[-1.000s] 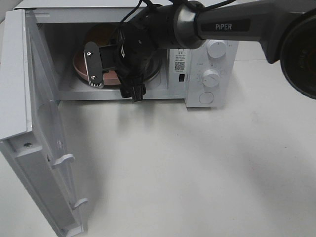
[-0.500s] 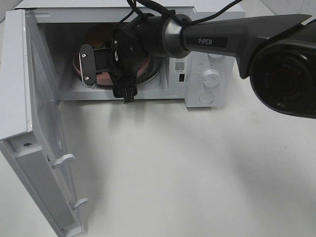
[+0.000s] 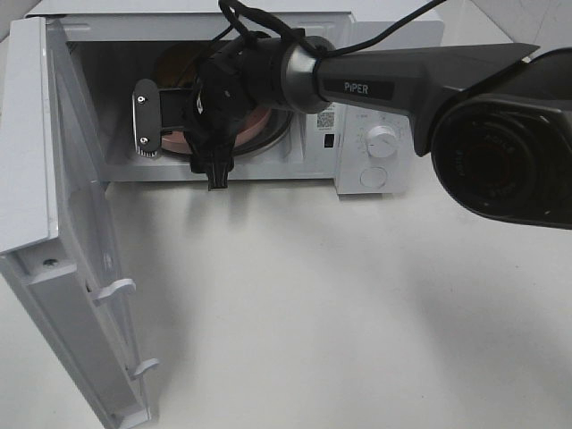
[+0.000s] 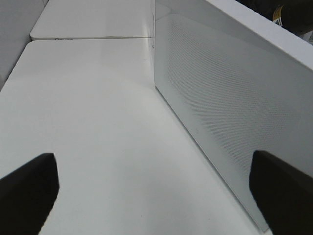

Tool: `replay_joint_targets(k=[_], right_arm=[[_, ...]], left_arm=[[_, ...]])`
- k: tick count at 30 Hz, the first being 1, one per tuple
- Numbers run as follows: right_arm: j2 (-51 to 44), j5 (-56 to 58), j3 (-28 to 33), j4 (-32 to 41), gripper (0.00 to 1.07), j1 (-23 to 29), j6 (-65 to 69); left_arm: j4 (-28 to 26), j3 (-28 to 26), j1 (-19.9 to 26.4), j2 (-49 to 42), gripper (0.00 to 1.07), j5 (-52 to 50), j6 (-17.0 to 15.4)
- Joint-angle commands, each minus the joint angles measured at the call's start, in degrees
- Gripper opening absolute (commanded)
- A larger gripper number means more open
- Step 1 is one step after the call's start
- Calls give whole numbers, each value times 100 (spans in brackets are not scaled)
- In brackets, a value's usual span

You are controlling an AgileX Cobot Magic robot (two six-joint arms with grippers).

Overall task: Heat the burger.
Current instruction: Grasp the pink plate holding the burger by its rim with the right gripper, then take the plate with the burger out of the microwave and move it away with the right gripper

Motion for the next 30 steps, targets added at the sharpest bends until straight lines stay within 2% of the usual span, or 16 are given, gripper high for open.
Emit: replay_joint_targets(k=[1, 2, 5, 7, 8, 10, 14, 15, 20, 30], right_arm=[[6, -40, -40, 23, 59, 0, 223], [6, -40, -40, 23, 50, 6, 264], [6, -46, -40, 40, 46, 6, 286], [6, -74, -40, 97, 26, 17, 292], [6, -74, -40, 97, 26, 17, 292], [6, -178, -40, 292, 16, 17, 355], [6, -258, -40, 384, 8, 69, 395], [6, -321, -40, 395, 2, 80, 407], [6, -327, -40, 682, 0, 80, 407], [-63, 57, -40, 773, 0, 241, -17]], left_arm=[[-40, 6, 17, -120, 98, 0, 6], [-40, 6, 17, -120, 98, 0, 6], [-40, 6, 17, -120, 98, 0, 6], [-40, 6, 17, -120, 98, 0, 6], [-40, 6, 17, -120, 98, 0, 6], [-40, 6, 17, -120, 98, 0, 6], [-40, 6, 17, -120, 98, 0, 6], [-40, 6, 17, -120, 98, 0, 6], [-40, 6, 17, -120, 98, 0, 6], [-40, 6, 17, -120, 98, 0, 6]])
